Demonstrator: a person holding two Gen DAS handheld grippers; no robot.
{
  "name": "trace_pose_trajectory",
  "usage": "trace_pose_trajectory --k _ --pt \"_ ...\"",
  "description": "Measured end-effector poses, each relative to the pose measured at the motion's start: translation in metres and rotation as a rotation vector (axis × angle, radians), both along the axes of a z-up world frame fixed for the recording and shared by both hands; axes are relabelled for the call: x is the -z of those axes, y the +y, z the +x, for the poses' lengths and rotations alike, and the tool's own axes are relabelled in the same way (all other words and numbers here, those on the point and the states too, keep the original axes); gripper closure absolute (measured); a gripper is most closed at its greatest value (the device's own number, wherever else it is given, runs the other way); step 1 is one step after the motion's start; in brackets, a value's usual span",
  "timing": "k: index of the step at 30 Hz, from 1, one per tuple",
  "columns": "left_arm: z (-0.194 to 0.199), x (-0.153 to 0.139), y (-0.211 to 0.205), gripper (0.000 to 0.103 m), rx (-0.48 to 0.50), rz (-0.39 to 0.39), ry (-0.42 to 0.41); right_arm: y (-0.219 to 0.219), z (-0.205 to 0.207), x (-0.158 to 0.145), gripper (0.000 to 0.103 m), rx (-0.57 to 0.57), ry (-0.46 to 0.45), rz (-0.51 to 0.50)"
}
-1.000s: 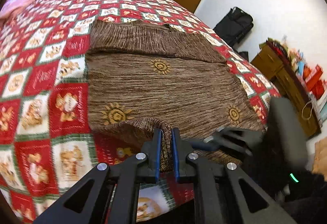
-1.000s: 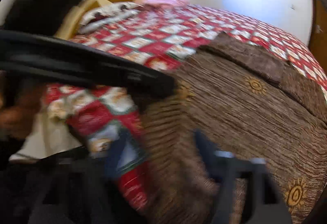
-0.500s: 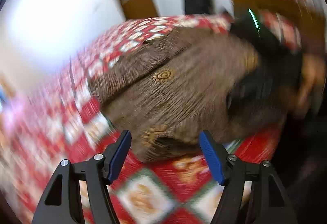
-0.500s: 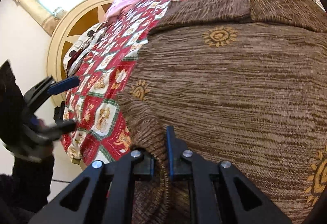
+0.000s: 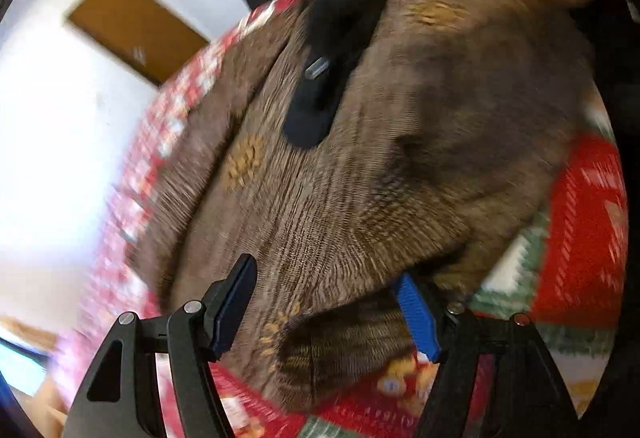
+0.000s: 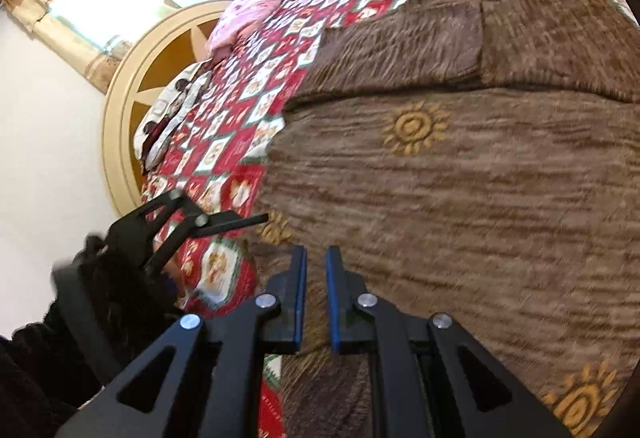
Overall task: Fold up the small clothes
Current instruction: 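Lift the held hem with both grippers and fold it over toward the collar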
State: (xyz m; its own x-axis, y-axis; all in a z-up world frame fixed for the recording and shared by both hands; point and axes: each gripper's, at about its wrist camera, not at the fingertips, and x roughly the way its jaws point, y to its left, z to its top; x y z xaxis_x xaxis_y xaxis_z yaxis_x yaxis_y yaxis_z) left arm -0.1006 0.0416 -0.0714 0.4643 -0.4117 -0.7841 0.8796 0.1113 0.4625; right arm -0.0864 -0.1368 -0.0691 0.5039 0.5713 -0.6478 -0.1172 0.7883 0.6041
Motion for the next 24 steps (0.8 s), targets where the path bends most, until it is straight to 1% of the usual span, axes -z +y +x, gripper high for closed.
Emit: trace_pose_trajectory --k 1,2,4,5,7,9,10,12,15,16,17,18,19,22,24 --pt "0.011 0.001 -0.001 0.033 -0.028 -0.011 0.047 -0.003 -0.001 -0.001 0.089 0.007 -0.002 -0.002" --pt "0.019 0.0 0.001 0.033 -0.037 -0.027 0.094 -0.006 -0.001 -0.001 0.087 0.017 -0.005 -0.003" --pt "0.02 -0.004 0.008 0.033 -0.009 -0.053 0.128 -0.015 -0.004 -0.002 0.087 0.036 -0.007 0.006" --pt "0.018 -0.005 0.011 0.033 0.014 -0.053 0.133 -0.02 -0.006 -0.001 0.087 0.05 -0.005 0.015" --pt "0.008 -0.004 0.018 0.033 0.063 -0.031 0.097 -0.031 -0.01 0.0 0.087 0.071 -0.002 0.034" --pt "0.001 0.003 0.016 0.033 0.089 0.004 0.052 -0.042 -0.016 -0.001 0.087 0.099 -0.007 0.042" --pt "0.0 0.005 0.014 0.033 0.099 0.008 0.04 -0.047 -0.018 -0.002 0.087 0.112 -0.011 0.043" --pt "-0.004 0.003 0.006 0.033 0.114 -0.008 0.05 -0.055 -0.022 -0.003 0.087 0.142 -0.017 0.044" --pt "0.0 0.0 -0.006 0.033 0.133 -0.026 0.106 -0.068 -0.027 -0.006 0.087 0.188 -0.022 0.053" --pt "0.003 0.002 -0.01 0.04 0.131 -0.023 0.123 -0.07 -0.028 -0.008 0.087 0.197 -0.025 0.054" --pt "0.009 0.001 -0.013 0.048 0.133 -0.029 0.191 -0.074 -0.031 -0.01 0.087 0.207 -0.028 0.053" --pt "0.017 0.0 -0.014 0.065 0.132 -0.04 0.251 -0.077 -0.034 -0.012 0.087 0.218 -0.031 0.053" --pt "0.024 -0.002 -0.014 0.078 0.116 -0.057 0.325 -0.081 -0.037 -0.014 0.087 0.228 -0.037 0.052" --pt "0.043 -0.002 -0.013 0.085 0.03 -0.122 0.438 -0.089 -0.046 -0.02 0.087 0.256 -0.051 0.05" --pt "0.052 -0.002 -0.011 0.086 -0.013 -0.16 0.485 -0.097 -0.051 -0.023 0.087 0.283 -0.058 0.056"
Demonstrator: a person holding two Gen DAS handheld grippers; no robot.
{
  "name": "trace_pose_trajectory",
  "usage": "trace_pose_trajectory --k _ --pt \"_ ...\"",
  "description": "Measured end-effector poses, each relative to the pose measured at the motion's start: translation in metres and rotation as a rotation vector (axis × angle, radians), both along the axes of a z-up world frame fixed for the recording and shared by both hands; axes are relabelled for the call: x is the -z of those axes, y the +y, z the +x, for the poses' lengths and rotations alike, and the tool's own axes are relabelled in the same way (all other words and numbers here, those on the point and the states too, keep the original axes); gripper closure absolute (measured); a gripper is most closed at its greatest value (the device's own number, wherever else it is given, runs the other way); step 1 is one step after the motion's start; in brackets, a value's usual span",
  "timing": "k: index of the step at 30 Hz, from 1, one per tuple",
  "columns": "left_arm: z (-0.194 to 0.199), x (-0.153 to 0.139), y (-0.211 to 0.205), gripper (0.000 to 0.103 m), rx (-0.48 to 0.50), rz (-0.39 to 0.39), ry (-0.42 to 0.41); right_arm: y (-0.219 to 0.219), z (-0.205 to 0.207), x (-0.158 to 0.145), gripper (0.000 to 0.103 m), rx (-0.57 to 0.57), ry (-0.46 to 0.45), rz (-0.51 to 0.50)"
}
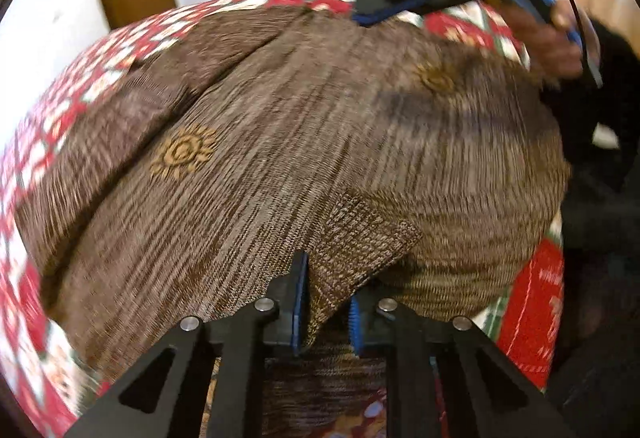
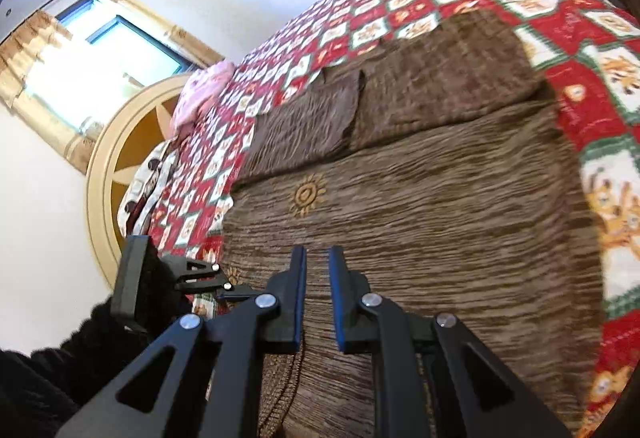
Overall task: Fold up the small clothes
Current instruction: 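Lift the held hem with both grippers and fold it over toward the collar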
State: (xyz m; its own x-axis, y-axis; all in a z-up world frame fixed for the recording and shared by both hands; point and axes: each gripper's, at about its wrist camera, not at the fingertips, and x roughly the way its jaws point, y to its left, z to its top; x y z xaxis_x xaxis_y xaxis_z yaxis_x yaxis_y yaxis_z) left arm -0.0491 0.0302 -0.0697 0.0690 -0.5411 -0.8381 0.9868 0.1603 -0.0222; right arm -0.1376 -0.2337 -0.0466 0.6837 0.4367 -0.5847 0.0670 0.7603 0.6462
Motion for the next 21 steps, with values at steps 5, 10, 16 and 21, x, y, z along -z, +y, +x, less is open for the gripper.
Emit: trace_pose_trajectory --k 5,10,16,21 --pt "0.019 -0.002 0.003 0.097 -0.171 -0.063 0.097 -0.022 -0.012 -0.003 0.086 0.089 -0.011 0.012" --pt "0.037 -0.035 0.014 0.098 -0.36 -0.223 0.193 -0.049 -0.034 -0.011 0.086 0.171 -0.033 0.002" --pt "0.081 -0.074 0.032 0.098 -0.587 -0.381 0.215 -0.079 -0.065 -0.032 0.077 0.24 -0.053 -0.088" --pt "0.116 -0.077 0.056 0.098 -0.77 -0.432 0.214 -0.092 -0.086 -0.044 0.043 0.269 -0.042 -0.206"
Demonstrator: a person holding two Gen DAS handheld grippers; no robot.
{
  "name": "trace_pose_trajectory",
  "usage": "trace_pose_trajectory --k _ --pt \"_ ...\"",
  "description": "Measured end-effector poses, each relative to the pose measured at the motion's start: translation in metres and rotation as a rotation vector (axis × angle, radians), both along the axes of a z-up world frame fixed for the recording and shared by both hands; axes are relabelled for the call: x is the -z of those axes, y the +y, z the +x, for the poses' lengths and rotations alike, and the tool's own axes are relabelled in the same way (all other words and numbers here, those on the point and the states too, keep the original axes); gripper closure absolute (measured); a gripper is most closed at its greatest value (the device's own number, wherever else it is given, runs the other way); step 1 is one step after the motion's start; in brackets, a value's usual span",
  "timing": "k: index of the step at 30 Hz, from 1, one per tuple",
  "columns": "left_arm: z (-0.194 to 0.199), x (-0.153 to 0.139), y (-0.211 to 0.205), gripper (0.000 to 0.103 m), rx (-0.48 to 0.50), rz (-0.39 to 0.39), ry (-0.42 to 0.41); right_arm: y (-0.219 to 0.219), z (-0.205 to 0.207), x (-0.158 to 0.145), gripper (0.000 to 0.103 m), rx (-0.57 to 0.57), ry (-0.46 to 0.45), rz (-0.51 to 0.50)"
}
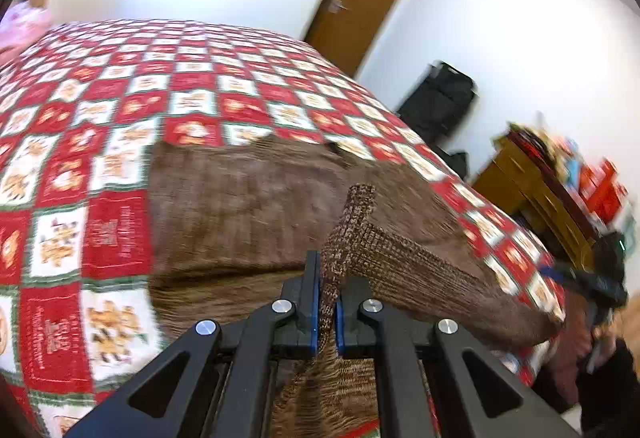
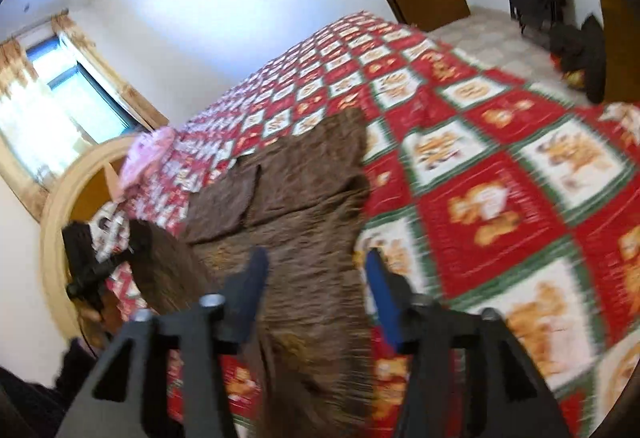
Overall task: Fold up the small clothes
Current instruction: 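Lift the held hem with both grippers and fold it over toward the collar, then lower the folded hem onto the sweater body with both grippers, aligning edges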
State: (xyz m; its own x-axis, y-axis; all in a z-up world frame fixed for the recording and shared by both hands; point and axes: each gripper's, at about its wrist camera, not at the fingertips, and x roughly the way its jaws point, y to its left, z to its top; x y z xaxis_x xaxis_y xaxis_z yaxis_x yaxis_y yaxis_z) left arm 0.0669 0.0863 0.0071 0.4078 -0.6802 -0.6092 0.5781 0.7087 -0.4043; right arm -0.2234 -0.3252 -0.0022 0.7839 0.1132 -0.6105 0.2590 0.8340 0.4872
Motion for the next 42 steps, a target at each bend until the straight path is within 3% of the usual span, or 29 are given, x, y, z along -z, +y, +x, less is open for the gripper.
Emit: trace_pose_trajectory --k 9,18,22,25,27,28,32,39,42 --pt "0.016 0.044 0.009 0.098 -0.13 0.048 0.09 0.014 0.001 0.014 0.04 -0.161 0.067 -0.139" --pt "0.012 0.05 0.013 0.098 -0.157 0.058 0.095 0.011 0.072 0.027 0.04 -0.157 0.118 -0.172" --pt "0.011 0.051 0.013 0.098 -0.156 0.069 0.091 0.026 0.104 0.041 0.04 -0.194 0.194 -0.317" --pt "0.012 0.053 0.012 0.098 -0.153 0.079 0.089 0.033 0.115 0.054 0.048 -0.226 0.237 -0.367" --pt "0.013 0.055 0.012 0.098 -0.151 0.082 0.091 0.035 0.119 0.063 0.068 -0.231 0.277 -0.394" --pt "0.013 0.057 0.012 0.098 -0.151 0.079 0.096 0.038 0.118 0.067 0.083 -0.229 0.296 -0.426" --pt "0.011 0.056 0.013 0.098 -0.152 0.08 0.087 0.046 0.104 0.059 0.084 -0.217 0.275 -0.483" --pt "0.004 0.038 0.023 0.098 -0.185 0.037 0.047 0.068 0.079 0.001 0.084 -0.196 0.123 -0.556" --pt "0.003 0.034 0.024 0.098 -0.194 0.046 0.026 0.071 0.083 -0.011 0.084 -0.186 0.088 -0.577"
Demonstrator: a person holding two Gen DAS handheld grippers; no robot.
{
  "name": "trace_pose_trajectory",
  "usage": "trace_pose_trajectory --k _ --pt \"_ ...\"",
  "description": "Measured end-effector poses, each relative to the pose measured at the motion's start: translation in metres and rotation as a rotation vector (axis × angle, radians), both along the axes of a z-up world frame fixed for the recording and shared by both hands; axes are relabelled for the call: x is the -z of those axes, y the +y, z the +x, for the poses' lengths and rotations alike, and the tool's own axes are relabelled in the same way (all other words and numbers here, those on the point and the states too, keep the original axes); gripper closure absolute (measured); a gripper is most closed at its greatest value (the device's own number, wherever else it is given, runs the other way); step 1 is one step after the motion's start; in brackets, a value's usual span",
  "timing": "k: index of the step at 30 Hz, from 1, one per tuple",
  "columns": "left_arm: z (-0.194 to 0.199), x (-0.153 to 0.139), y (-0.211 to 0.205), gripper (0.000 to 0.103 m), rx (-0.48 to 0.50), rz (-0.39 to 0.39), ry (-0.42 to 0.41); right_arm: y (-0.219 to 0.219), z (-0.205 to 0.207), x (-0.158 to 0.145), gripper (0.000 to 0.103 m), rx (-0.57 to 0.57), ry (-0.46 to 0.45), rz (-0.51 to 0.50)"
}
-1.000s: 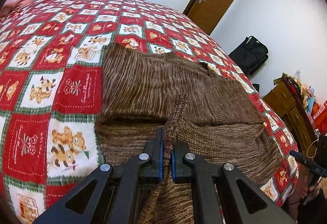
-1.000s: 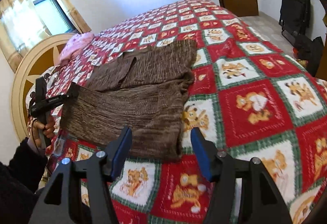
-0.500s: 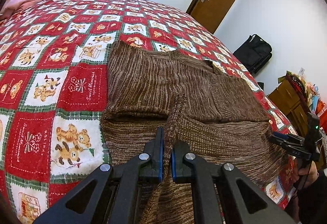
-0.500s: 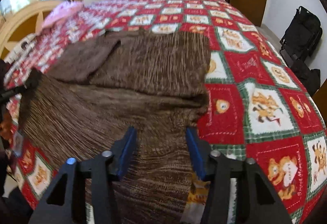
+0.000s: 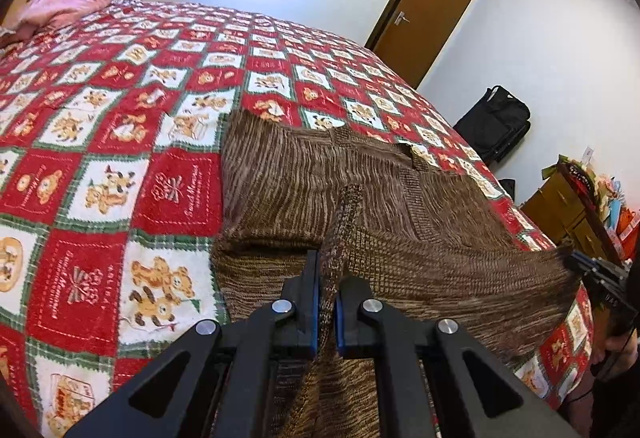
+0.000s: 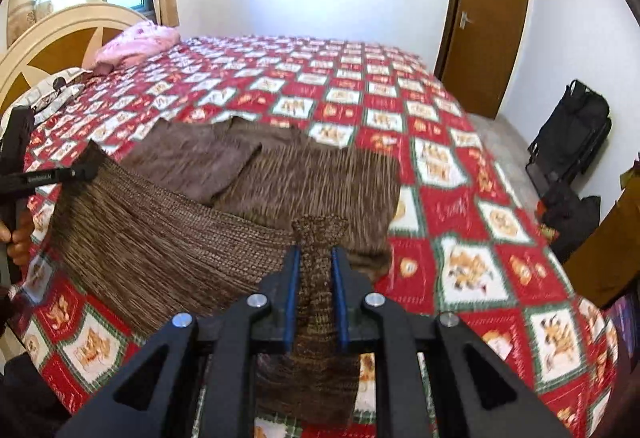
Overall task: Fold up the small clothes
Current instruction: 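Lower the folded hem onto the sweater body with both grippers, aligning edges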
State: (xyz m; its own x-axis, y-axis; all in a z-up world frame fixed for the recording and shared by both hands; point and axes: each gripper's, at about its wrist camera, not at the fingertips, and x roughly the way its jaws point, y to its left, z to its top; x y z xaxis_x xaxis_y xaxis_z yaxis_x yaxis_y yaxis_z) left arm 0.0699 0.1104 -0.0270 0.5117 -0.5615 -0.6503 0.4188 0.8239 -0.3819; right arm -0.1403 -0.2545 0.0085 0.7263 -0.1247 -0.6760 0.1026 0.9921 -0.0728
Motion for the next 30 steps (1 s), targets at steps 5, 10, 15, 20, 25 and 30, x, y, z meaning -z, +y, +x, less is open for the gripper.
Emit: trace_pose_trajectory --k 5,10,15,20,25,30 --pt "-0.001 0.003 -0.001 0.098 0.0 0.022 0.009 -0.003 0.011 0.012 0.084 0.023 0.031 0.03" --pt "-0.002 0.009 -0.004 0.098 -0.019 0.068 0.01 -0.005 0.013 0.018 0.084 0.046 0.035 0.037" --pt "-0.003 0.009 -0.006 0.098 -0.041 0.111 0.005 -0.004 0.018 0.017 0.084 0.069 0.033 0.009" --pt "-0.001 0.013 -0.007 0.098 -0.087 0.184 0.032 0.002 0.022 0.011 0.084 0.087 0.005 -0.009" --pt "-0.003 0.011 -0.007 0.098 -0.119 0.239 0.024 0.005 0.029 0.007 0.084 0.1 -0.014 -0.016" --pt "0.002 0.005 -0.001 0.098 -0.136 0.215 0.027 0.005 0.038 0.001 0.084 0.11 -0.033 -0.02"
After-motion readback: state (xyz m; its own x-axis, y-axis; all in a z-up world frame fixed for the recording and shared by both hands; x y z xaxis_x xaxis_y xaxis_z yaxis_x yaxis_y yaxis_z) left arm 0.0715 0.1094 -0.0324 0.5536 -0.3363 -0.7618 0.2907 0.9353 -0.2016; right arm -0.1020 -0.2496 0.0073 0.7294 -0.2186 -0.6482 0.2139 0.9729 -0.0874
